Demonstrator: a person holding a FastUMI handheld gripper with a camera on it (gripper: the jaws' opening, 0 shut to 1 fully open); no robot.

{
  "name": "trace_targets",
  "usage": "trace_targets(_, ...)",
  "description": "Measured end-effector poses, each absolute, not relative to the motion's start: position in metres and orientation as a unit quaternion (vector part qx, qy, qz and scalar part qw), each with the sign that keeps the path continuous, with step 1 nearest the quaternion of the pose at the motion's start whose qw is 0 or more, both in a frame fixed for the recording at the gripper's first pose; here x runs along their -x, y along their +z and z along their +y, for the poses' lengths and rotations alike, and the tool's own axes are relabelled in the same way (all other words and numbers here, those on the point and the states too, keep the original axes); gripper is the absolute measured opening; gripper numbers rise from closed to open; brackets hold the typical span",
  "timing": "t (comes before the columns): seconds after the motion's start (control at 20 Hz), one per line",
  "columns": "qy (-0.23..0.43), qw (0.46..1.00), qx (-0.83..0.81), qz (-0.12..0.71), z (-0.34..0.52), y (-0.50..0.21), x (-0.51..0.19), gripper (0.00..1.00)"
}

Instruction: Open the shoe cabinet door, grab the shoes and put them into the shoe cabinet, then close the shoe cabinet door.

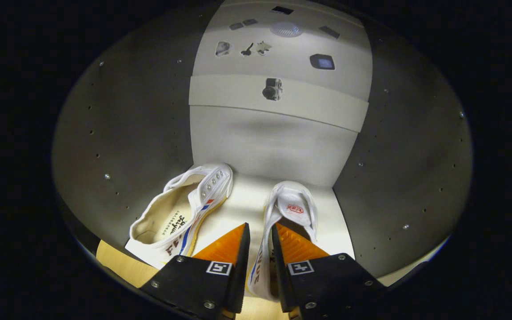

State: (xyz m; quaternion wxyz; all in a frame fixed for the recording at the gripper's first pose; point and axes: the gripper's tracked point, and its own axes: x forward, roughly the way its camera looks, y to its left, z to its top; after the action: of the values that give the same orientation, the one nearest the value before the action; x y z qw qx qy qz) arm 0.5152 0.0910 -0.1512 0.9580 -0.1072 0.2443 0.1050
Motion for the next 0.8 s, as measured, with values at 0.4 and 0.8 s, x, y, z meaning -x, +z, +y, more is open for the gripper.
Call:
trace_targets(0.4, 0.089, 0.974, 0.08, 0.191, 0.092, -0.102, -0.427, 0.32)
trace_targets(0.8, 0.097, 0.982, 0.064, 0.15, 0.104, -0.073, -0.301, 0.38)
